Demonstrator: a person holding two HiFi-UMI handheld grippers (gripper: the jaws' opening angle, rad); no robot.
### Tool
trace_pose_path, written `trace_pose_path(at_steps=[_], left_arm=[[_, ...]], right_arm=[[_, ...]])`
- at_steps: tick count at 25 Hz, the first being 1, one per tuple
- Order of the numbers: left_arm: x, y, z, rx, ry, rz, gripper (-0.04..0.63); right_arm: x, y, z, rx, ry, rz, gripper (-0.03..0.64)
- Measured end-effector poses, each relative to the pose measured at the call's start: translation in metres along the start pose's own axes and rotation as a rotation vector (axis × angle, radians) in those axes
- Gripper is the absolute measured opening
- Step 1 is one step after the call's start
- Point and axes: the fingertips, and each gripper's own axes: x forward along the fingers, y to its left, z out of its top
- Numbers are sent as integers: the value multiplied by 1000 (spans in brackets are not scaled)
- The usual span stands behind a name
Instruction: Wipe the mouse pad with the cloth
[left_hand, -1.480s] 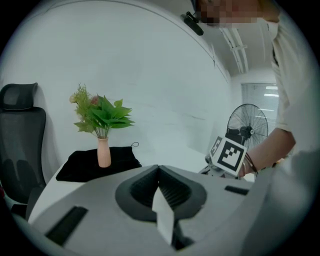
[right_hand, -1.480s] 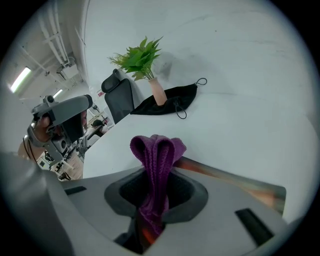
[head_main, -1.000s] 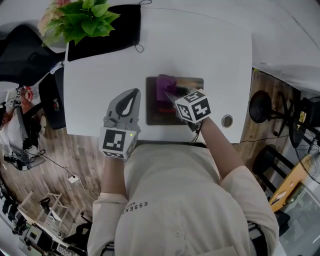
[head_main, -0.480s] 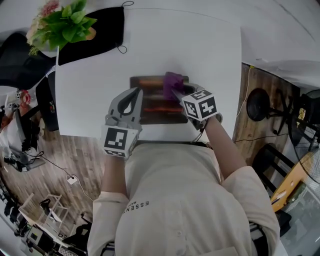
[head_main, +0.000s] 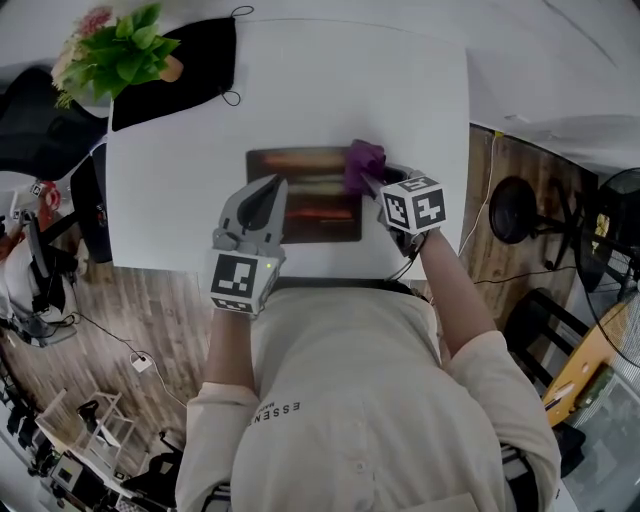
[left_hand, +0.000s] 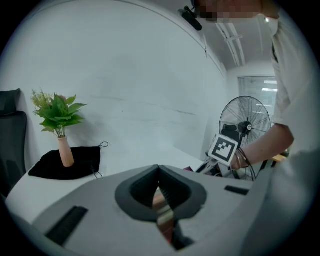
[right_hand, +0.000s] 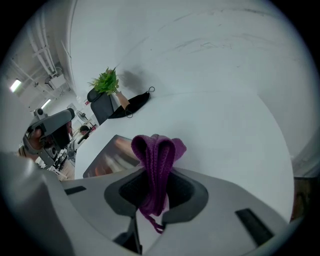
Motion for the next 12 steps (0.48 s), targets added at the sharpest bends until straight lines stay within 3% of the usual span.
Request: trace_pose_path(at_steps=[6, 12], left_arm=[[-14, -2, -1, 15, -2, -3, 2], [-37, 18, -3, 28, -14, -24, 2]], right_arm=[[-17, -14, -4, 27, 1, -82, 91], [-21, 31, 9, 31, -51, -48, 91]])
